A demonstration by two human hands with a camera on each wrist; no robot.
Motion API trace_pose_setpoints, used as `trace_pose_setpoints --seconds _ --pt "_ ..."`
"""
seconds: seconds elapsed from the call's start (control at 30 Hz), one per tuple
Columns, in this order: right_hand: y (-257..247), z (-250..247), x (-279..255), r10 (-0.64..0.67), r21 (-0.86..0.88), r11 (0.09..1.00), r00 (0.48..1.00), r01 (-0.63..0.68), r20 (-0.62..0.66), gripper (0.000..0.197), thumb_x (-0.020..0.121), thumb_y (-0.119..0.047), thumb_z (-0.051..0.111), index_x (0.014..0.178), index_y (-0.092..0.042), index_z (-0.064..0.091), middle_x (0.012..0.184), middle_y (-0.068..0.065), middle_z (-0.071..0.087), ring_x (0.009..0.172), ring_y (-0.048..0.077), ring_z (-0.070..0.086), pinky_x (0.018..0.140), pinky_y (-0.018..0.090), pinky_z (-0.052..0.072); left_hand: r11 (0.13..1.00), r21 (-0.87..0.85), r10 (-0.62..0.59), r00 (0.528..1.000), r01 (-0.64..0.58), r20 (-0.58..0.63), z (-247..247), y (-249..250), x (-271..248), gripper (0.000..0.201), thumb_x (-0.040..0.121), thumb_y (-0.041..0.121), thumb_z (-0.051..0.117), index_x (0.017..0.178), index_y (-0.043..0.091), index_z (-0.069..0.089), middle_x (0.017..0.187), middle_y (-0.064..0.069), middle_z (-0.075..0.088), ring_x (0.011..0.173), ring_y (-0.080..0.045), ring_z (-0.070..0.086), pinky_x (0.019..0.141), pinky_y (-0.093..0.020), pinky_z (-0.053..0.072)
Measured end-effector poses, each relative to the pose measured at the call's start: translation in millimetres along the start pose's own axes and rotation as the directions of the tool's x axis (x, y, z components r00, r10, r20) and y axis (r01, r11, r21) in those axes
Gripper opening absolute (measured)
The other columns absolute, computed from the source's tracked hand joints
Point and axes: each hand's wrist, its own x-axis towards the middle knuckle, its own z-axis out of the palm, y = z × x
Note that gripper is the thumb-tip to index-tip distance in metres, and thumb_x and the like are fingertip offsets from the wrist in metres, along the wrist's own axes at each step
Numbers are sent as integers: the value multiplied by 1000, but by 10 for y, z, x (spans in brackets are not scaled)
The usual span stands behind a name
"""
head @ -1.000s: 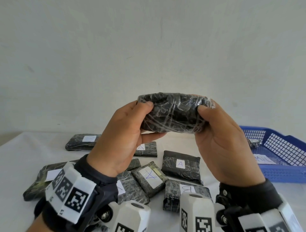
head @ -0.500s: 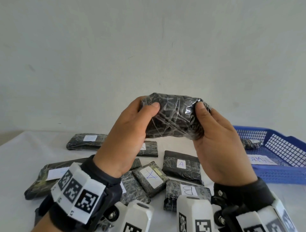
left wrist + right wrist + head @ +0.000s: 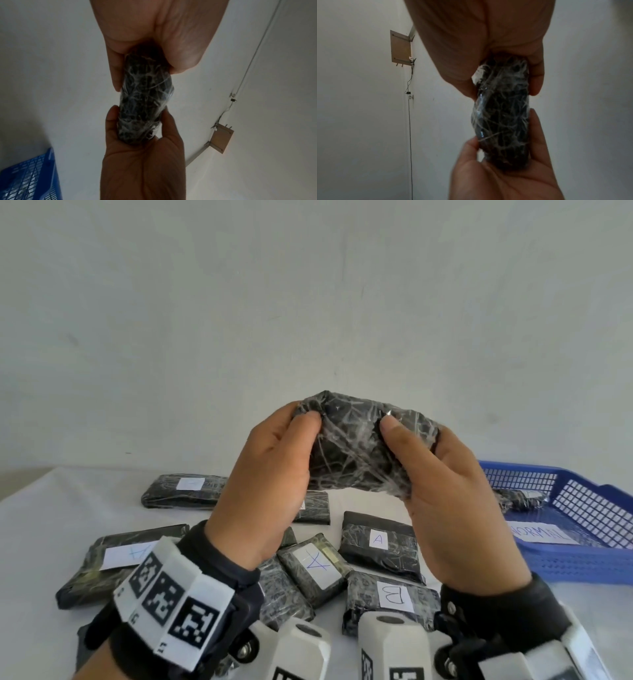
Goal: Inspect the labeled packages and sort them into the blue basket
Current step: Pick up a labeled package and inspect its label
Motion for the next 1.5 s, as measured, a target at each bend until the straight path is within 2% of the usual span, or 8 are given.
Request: trace_pose_setpoints --seconds 0.1,0.2,0.37,0.53,0.83,1.13,1.3,1.5 --pt "-25 40 -24 -66 -30 997 997 65 -31 25 102 -27 67 107 -3 70 100 12 80 99 31 77 93 54 61 1000 0 -13 999 13 31 42 -14 -9 39 97 43 65 105 5 67 99 -18 74 98 -37 72 99 -63 53" --pt "-48 34 -44 -65 -84 995 997 62 -30 19 98 -28 70 92 -10 69 82 -6 79 79 10 76 79 30 63 1000 -17 -14 1000 14 -19 67 -45 -9 13 102 21 63 107 15 74 104 -9 79 102 -25 76 101 -54 57" --pt "-49 -14 -8 -132 -151 980 991 129 -4 25 96 -30 73 106 -7 72 98 7 81 95 24 78 89 50 63 996 -38 -77 994 80 80 41 -31 -5 19 94 37 67 101 20 74 106 -7 79 104 -22 75 100 -50 56" --pt "-59 -54 -7 -107 -129 985 994 111 37 35 92 -34 76 117 -9 70 107 5 80 103 21 77 95 47 60 997 -56 -42 997 45 62 64 -34 -13 17 101 19 63 115 21 72 108 -2 80 105 -19 76 97 -46 57" --pt "-73 -116 4 -85 -26 996 995 87 48 33 98 -36 71 115 -7 70 110 12 79 108 30 75 101 54 56 996 -85 -22 997 28 72 64 -32 -13 22 104 25 57 95 31 77 101 1 80 98 -16 77 84 -38 59" --pt "-110 -133 1 -50 152 987 998 45 28 31 108 -23 48 111 -6 73 110 10 80 102 18 76 89 28 60 955 -260 -135 989 144 54 46 -42 19 24 103 25 53 106 11 72 100 -7 81 94 -20 78 72 -33 65" --pt "-56 -99 22 -101 78 991 992 106 -70 34 111 -22 46 102 -10 76 107 15 79 102 23 74 96 41 56 930 -318 -165 982 186 92 54 -27 14 26 104 24 50 109 8 70 104 -9 80 99 -22 77 76 -35 65" --pt "-58 -106 22 -89 110 990 996 91 -24 38 113 -20 40 103 -11 75 106 7 81 102 16 76 91 29 59 940 -302 -145 987 159 71 38 -40 25 24 101 28 57 107 11 72 104 -9 80 100 -22 77 77 -36 65"
